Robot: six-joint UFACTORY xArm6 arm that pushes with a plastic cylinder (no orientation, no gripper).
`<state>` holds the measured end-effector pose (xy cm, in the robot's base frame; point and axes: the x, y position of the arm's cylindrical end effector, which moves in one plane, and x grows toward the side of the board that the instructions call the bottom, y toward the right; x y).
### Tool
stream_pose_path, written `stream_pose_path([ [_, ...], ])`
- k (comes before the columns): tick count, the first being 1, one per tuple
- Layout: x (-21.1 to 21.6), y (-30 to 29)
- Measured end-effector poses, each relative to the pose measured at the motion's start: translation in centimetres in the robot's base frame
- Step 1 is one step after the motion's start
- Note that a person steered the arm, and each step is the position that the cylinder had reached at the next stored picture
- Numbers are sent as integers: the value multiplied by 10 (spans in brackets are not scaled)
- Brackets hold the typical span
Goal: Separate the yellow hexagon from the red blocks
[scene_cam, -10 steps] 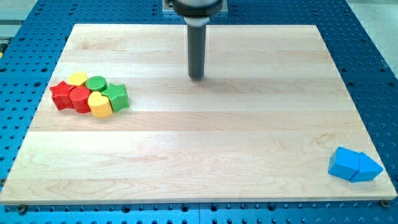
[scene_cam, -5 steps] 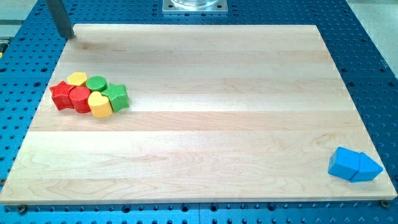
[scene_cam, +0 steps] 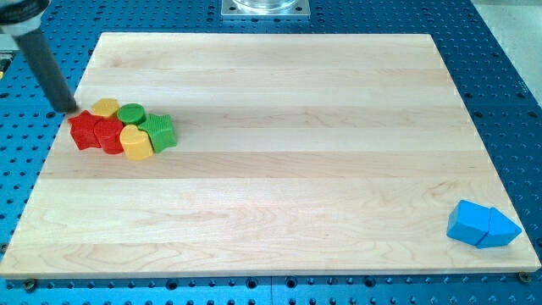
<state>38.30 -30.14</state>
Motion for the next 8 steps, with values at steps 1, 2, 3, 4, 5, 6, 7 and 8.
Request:
stream_pose_path([
  [1,0,2],
  [2,0,54],
  [3,-4,101],
  [4,9,133],
  [5,16,145],
  [6,-9,140],
  [7,-9,132],
  [8,-41,118],
])
